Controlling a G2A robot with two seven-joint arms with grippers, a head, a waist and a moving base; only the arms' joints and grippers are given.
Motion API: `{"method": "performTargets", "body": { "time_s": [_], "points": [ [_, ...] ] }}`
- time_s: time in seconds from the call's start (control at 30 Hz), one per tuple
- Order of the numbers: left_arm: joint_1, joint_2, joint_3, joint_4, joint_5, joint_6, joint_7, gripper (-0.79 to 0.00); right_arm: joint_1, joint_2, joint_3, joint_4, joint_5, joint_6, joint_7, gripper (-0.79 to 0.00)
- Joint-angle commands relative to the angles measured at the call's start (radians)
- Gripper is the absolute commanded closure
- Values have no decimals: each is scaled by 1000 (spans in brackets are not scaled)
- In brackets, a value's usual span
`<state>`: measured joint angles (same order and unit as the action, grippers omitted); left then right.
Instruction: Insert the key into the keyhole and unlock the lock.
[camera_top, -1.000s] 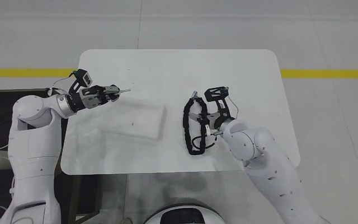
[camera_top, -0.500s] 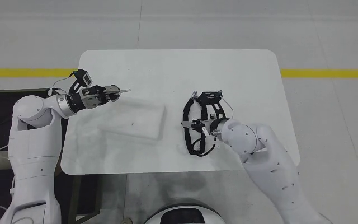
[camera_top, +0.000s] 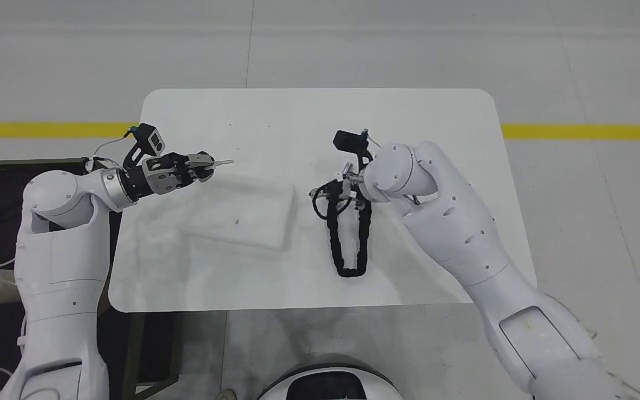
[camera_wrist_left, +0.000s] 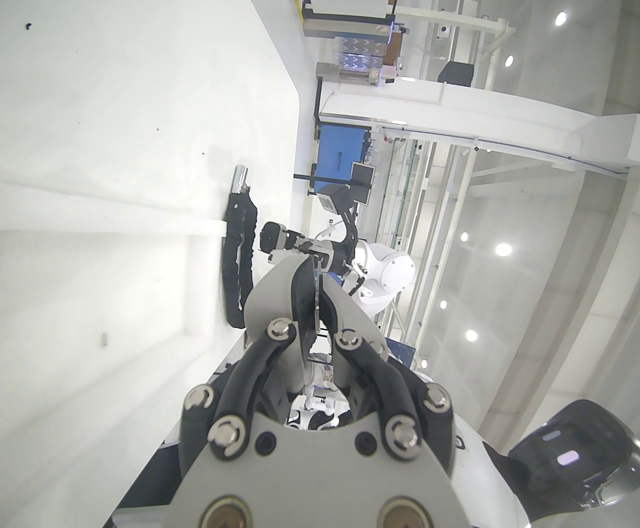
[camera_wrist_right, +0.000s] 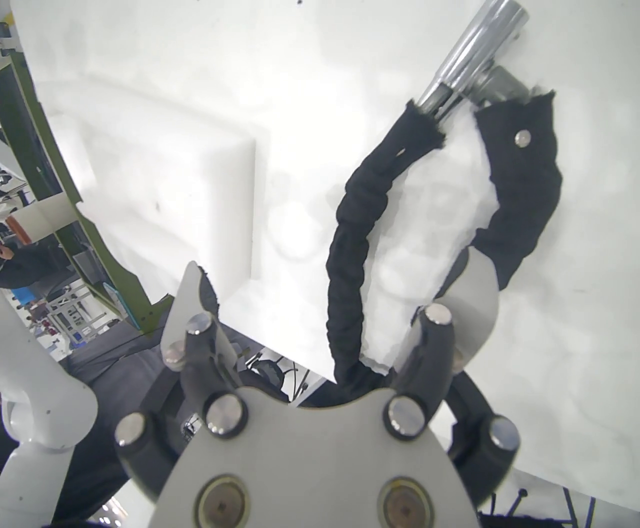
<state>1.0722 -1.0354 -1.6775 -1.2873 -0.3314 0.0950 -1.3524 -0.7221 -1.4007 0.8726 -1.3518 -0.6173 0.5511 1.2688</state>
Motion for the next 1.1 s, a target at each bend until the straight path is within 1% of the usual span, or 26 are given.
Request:
{"method": "performTargets", "body": {
  "time_s": [0.0, 0.03, 0.07, 0.1, 0.13, 0.17, 0.3, 0.37, 0.4, 0.43, 0.53, 0.57, 0.63, 0.67, 0.7, 0.73, 0.77, 0.8, 0.83, 0.93, 1.07],
  "points": [
    [0, 0, 0, 0, 0, 0, 0, 0, 14, -12, -2, 29, -5, 9, -9, -696],
    [0, 0, 0, 0, 0, 0, 0, 0, 21, -18, -9, 38, -28, 19, -19, -671],
    [0, 0, 0, 0, 0, 0, 0, 0, 25, -25, -16, 48, -38, 21, -21, -616],
    [0, 0, 0, 0, 0, 0, 0, 0, 28, -31, -18, 59, -41, 22, -22, -526],
    [0, 0, 0, 0, 0, 0, 0, 0, 33, -38, -19, 72, -47, 25, -25, -456],
    [0, 0, 0, 0, 0, 0, 0, 0, 37, -44, -23, 87, -58, 29, -29, -431],
    [0, 0, 0, 0, 0, 0, 0, 0, 51, -71, -31, 129, -95, 45, -45, -443],
    [0, 0, 0, 0, 0, 0, 0, 0, 52, -84, -32, 146, -110, 52, -51, -428],
    [0, 0, 0, 0, 0, 0, 0, 0, 53, -90, -31, 158, -116, 54, -54, -391],
    [0, 0, 0, 0, 0, 0, 0, 0, 55, -96, -30, 166, -123, 57, -57, -385],
    [0, 0, 0, 0, 0, 0, 0, 0, 56, -114, -32, 188, -166, 71, -75, -400],
    [0, 0, 0, 0, 0, 0, 0, 0, 55, -120, -35, 196, -186, 78, -85, -385],
    [0, 0, 0, 0, 0, 0, 0, 0, 52, -133, -36, 209, -212, 86, -96, -379],
    [0, 0, 0, 0, 0, 0, 0, 0, 51, -139, -35, 215, -227, 92, -105, -348],
    [0, 0, 0, 0, 0, 0, 0, 0, 48, -144, -33, 219, -237, 94, -110, -296],
    [0, 0, 0, 0, 0, 0, 0, 0, 47, -150, -31, 225, -256, 101, -118, -188],
    [0, 0, 0, 0, 0, 0, 0, 0, 44, -155, -29, 227, -272, 107, -123, -160],
    [0, 0, 0, 0, 0, 0, 0, 0, 41, -160, -26, 230, -287, 109, -125, -114],
    [0, 0, 0, 0, 0, 0, 0, 0, 38, -163, -24, 233, -312, 113, -134, 0],
    [0, 0, 0, 0, 0, 0, 0, 0, 21, -171, 7, 222, -351, 118, -137, 0],
    [0, 0, 0, 0, 0, 0, 0, 0, -21, -163, 103, 143, -363, 69, -95, 0]
  ]
}}
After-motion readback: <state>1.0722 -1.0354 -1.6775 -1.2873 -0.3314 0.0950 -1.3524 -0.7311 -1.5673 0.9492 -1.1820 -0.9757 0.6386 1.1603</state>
